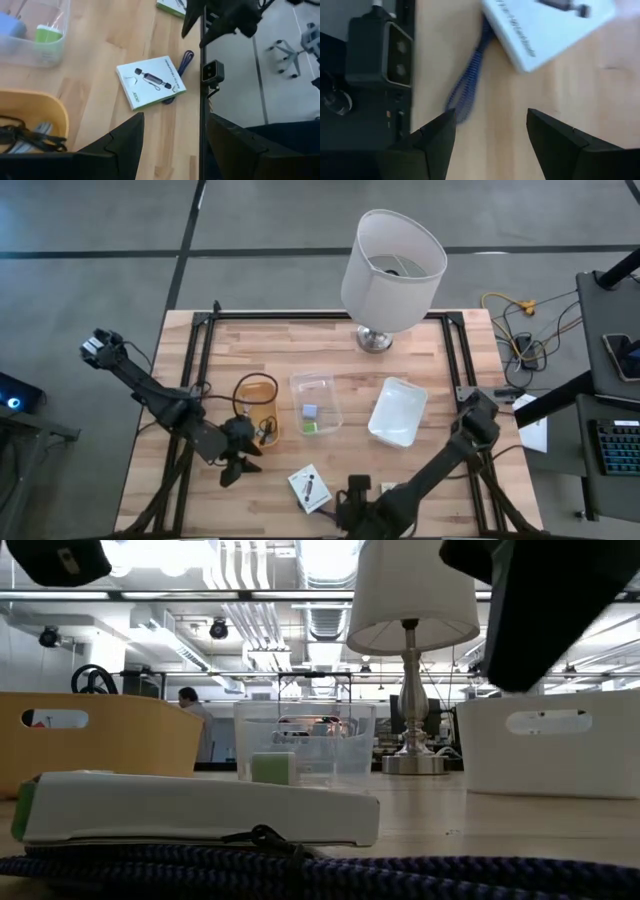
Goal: Pick and place items into bin
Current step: Put the violet charger cable into the yellow bin
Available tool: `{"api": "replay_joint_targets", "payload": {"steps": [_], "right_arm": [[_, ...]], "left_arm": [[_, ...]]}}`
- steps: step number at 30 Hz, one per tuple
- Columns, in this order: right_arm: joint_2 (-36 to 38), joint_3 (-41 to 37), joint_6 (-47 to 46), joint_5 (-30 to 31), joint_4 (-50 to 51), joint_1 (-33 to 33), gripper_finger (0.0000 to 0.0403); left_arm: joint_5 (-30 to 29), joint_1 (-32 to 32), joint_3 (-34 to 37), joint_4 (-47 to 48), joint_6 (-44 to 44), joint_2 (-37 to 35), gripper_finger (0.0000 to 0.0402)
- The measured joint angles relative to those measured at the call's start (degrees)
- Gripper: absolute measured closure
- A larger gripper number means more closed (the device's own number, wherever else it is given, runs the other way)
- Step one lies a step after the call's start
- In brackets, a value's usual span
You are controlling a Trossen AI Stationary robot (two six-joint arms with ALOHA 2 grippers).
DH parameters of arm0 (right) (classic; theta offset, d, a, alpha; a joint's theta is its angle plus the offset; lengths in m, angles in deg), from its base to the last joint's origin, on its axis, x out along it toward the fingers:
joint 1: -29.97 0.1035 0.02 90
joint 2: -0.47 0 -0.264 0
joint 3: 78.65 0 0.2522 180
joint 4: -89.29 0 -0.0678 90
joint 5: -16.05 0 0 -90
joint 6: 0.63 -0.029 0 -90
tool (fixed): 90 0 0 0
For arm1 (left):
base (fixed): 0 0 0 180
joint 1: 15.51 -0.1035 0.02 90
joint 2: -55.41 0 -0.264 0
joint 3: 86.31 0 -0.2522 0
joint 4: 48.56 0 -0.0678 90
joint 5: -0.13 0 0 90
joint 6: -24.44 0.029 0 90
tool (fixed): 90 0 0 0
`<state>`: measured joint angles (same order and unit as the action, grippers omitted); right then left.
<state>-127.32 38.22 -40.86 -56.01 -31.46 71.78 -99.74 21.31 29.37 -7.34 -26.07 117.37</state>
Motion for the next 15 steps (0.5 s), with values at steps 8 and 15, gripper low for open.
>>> {"api": "replay_joint_targets", "payload": {"steps": [8, 15], "right_arm": [[-6.7, 7.57, -2.53, 0.44, 0.89, 0.67, 0.018], [-10.87, 9.54, -5.36, 0.41, 0.6, 1.28, 0.019]], "left_arm": [[0.24, 0.0, -1.14, 0.04, 0.08, 1.11, 0.0203], [0.26, -0.02, -0.92, 0.01, -0.03, 0.85, 0.0203]]}}
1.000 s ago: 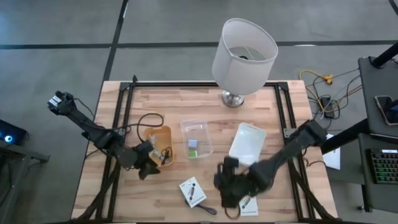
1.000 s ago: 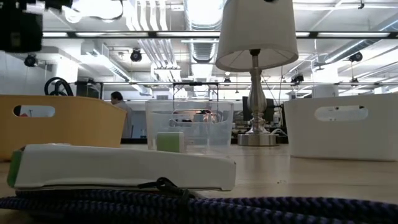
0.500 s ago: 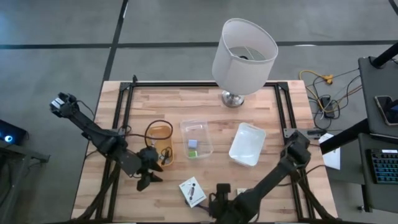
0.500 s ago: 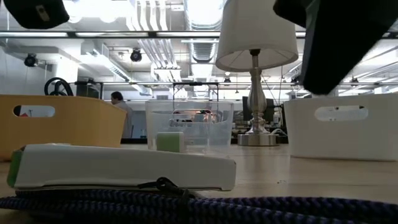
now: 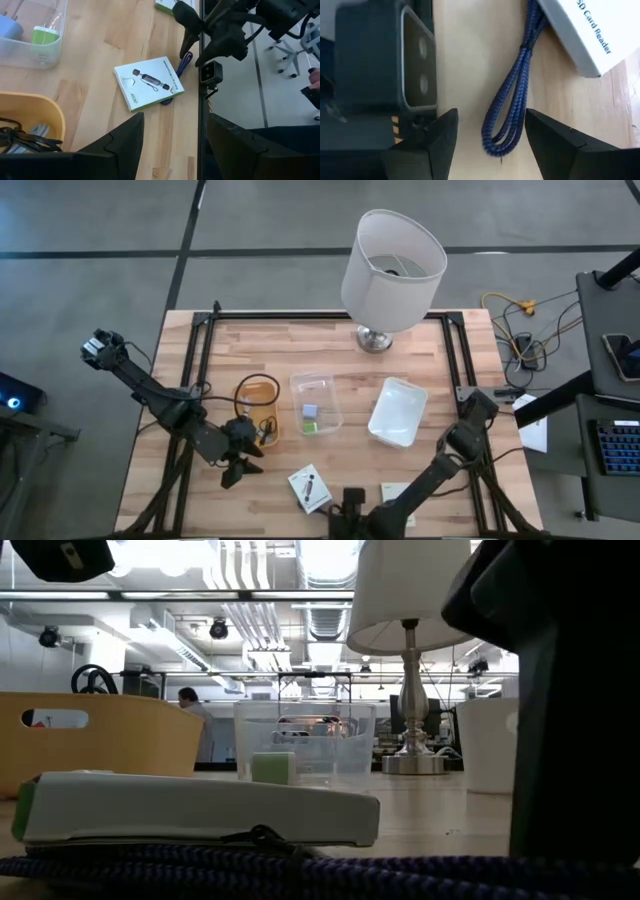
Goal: Pick and place items into bin
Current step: Put the violet charger cable into the yellow bin
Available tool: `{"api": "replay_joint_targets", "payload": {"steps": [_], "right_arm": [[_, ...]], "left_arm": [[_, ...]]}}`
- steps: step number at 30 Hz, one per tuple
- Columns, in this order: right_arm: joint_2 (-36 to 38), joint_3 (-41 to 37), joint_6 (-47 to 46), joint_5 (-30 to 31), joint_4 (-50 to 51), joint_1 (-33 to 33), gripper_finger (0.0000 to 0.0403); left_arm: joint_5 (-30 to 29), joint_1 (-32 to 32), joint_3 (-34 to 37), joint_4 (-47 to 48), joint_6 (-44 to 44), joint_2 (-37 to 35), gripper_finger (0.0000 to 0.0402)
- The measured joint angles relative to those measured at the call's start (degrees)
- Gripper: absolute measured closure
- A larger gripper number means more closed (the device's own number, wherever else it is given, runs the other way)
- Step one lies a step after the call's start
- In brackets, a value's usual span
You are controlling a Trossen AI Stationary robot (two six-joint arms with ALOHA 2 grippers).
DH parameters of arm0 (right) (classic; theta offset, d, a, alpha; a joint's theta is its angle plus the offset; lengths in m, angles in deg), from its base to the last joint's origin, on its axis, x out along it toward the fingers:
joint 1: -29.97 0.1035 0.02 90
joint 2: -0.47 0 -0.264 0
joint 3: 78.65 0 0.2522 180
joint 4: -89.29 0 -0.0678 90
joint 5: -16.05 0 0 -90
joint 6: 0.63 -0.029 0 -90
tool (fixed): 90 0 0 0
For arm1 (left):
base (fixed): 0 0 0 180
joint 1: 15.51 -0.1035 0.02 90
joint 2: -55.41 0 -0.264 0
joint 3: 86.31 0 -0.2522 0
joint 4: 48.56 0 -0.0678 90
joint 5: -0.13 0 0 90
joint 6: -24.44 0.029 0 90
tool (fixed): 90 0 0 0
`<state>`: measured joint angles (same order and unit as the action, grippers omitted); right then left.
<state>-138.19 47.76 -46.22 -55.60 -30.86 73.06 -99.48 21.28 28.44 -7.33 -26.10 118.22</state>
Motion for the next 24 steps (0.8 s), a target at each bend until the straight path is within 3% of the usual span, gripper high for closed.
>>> {"api": "replay_joint_targets", "payload": {"steps": [7, 18, 21, 24], "right_arm": [[-0.18, -0.34, -3.07, 1.29, 0.2, -0.58, 0.0231], [0.82, -3.29, -2.86, -3.0, -0.01, -1.6, 0.0382], [2.59, -3.71, -3.31, -1.32, 3.61, -1.42, 0.0386], [5.52, -3.92, -6.47, 4.1, 10.84, -0.81, 0.0387]], "left_arm": [[0.02, -0.03, 0.25, 0.02, 0.37, -0.05, 0.0203], [0.0, -0.02, 0.31, 0.03, 0.39, -0.08, 0.0203], [-0.01, -0.02, 0.31, 0.04, 0.46, -0.27, 0.0203], [-0.06, -0.02, 0.31, 0.08, 0.56, -0.35, 0.0203]]}}
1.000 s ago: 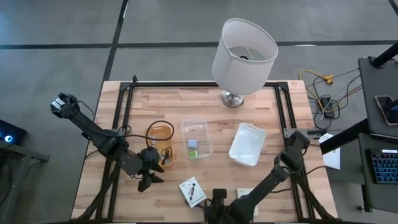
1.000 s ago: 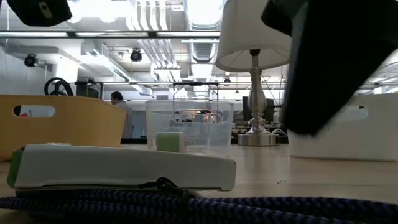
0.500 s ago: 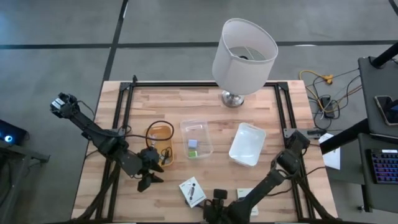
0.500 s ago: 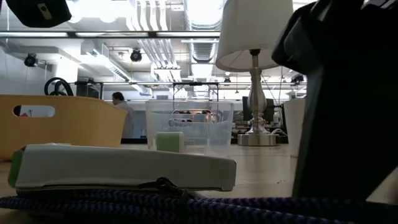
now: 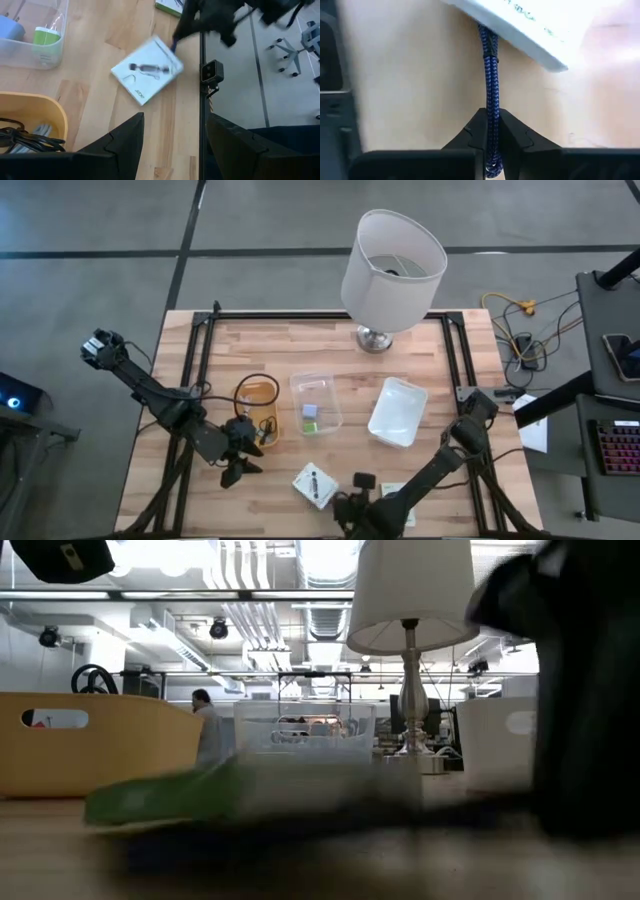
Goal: Pick and place items into bin
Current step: Put the violet charger cable into the yellow bin
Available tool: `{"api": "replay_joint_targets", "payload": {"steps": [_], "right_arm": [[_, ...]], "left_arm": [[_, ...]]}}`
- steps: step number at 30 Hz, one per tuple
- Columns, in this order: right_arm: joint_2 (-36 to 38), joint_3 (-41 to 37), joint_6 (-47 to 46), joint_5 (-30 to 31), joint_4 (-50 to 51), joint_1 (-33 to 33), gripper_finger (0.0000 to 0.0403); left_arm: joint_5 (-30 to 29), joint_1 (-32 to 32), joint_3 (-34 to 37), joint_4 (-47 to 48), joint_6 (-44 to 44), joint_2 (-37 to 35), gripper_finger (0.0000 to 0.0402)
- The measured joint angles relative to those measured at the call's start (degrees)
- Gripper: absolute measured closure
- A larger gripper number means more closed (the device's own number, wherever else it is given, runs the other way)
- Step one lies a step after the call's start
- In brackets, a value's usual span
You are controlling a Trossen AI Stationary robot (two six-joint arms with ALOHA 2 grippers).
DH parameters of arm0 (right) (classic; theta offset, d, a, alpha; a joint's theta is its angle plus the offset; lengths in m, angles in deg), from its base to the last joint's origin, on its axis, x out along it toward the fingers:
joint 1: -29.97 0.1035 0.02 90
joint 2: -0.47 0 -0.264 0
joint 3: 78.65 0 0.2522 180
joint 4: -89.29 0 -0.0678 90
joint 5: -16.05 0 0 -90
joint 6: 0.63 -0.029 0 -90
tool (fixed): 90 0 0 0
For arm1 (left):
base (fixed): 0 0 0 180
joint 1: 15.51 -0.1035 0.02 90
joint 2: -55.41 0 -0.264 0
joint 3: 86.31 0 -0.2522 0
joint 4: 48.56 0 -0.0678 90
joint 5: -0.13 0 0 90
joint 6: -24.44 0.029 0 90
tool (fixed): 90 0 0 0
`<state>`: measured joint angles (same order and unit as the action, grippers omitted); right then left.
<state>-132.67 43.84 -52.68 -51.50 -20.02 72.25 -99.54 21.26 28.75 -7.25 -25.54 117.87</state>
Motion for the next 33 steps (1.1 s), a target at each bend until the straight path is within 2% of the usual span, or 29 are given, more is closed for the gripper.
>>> {"api": "replay_joint_targets", "payload": {"steps": [3, 8, 14, 19, 23, 29, 33], "right_arm": [[5.28, 0.25, -2.63, 4.63, 7.0, -0.23, 0.0388], [9.86, 0.23, 2.39, 9.97, 6.87, -4.36, 0.0388], [11.92, 0.87, 18.12, 6.3, -4.89, -11.0, 0.0389], [11.89, 2.13, 26.35, 5.87, -9.56, -14.49, 0.0389], [11.87, 2.47, 31.06, 5.99, -11.1, -17.36, 0.039], [11.83, 2.82, 31.01, 5.93, -13.77, -21.71, 0.039], [11.83, 2.82, 25.58, 8.15, -15.51, -23.65, 0.039]], "left_arm": [[-1.56, 0.04, -0.09, 0.06, 1.37, 0.0, 0.0203], [-7.48, 0.02, -2.04, -0.01, 4.89, -1.87, 0.0203], [-10.83, 0.02, -4.64, 2.37, 12.9, -4.98, 0.0203], [-11.74, 0.11, -4.57, 10.6, 12.83, -7.82, 0.0203], [-11.37, 0.11, -4.57, 10.97, 12.87, -9.24, 0.0203], [-11.08, 0.04, -4.44, 15.7, 13.04, -7.32, 0.0203], [-20.19, 0.04, -4.44, 17.22, 11.16, -9.02, 0.0203]]}}
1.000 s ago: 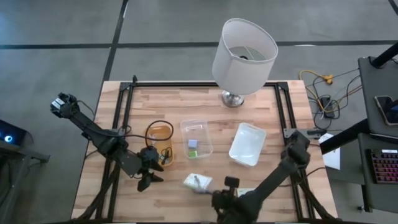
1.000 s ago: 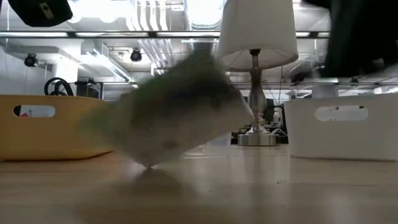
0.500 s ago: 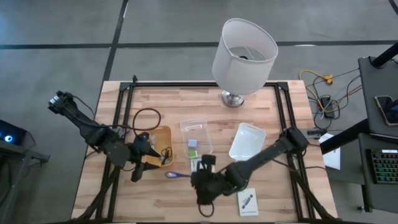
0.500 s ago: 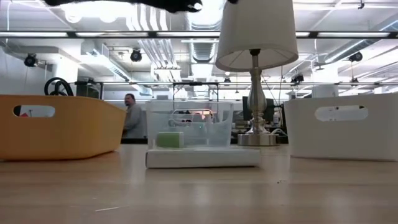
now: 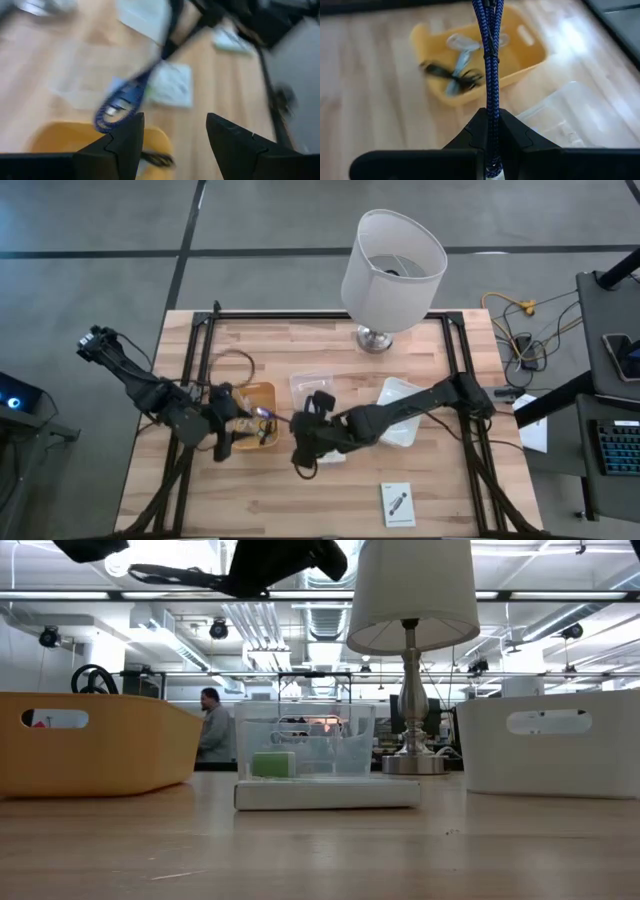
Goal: Pick and place items into bin
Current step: Put the violet charger cable into the yellow bin
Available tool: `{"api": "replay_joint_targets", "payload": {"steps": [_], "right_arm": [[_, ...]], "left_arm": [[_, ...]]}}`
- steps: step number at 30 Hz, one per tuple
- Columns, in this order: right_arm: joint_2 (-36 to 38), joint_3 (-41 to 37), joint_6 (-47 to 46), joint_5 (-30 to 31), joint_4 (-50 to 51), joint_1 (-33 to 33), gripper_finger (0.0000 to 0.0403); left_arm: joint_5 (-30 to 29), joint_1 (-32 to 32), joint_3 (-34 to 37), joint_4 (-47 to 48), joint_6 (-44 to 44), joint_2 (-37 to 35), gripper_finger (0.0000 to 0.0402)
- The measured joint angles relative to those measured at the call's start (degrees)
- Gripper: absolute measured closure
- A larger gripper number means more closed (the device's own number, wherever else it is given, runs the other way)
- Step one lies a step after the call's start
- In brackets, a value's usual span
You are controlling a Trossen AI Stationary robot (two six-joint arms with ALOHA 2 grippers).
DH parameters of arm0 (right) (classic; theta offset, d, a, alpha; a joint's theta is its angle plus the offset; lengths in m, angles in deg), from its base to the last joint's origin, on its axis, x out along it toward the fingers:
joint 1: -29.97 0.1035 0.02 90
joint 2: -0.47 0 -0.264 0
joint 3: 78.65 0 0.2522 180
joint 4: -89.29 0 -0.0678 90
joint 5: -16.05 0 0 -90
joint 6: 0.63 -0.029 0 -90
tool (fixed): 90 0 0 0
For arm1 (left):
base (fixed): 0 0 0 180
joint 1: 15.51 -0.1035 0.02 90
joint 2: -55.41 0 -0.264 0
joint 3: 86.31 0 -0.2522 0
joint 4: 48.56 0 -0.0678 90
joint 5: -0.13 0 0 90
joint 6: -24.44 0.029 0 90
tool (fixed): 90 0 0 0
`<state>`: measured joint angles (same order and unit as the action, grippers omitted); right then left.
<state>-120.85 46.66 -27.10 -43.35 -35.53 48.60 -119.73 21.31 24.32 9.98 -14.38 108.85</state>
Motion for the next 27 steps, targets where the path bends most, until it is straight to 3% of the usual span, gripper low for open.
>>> {"api": "replay_joint_targets", "payload": {"steps": [4, 9, 12, 16, 21, 25, 27], "right_arm": [[0.0, 0.46, -0.31, 5.19, -4.8, 0.07, 0.039], [0.0, 1.38, -0.19, 10.11, -12.25, -0.79, 0.039], [-0.26, 1.51, 0.71, 9.74, -17.78, -1.92, 0.039], [-0.96, 1.51, 1.03, 7.07, -21.32, -3.53, 0.039], [-0.94, 1.66, 1.13, 12.22, -17.64, -3.81, 0.039], [-0.54, 2.51, 0.3, 15.61, -6.07, -4.2, 0.039], [-0.4, 2.98, -1.38, 16.3, -0.47, -4.61, 0.039]], "left_arm": [[-9.44, -0.07, 0.71, 2.15, -6.61, -4.09, 0.0203], [-11.81, -0.07, 5.43, 1.51, -17.9, -8.95, 0.0203], [-15.36, -0.07, 9.52, -6.62, -20.45, -11.43, 0.0203], [-16.27, -0.07, 14.8, -22.93, -14.21, -13.1, 0.0203], [-16.73, -0.02, 16.8, -26.81, -13.27, -13.25, 0.0203], [-17.62, 0.04, 14.68, -20.67, -10.14, -15.81, 0.0203], [-20.75, 0.04, 13.09, -17.91, -7.18, -17.17, 0.0203]]}}
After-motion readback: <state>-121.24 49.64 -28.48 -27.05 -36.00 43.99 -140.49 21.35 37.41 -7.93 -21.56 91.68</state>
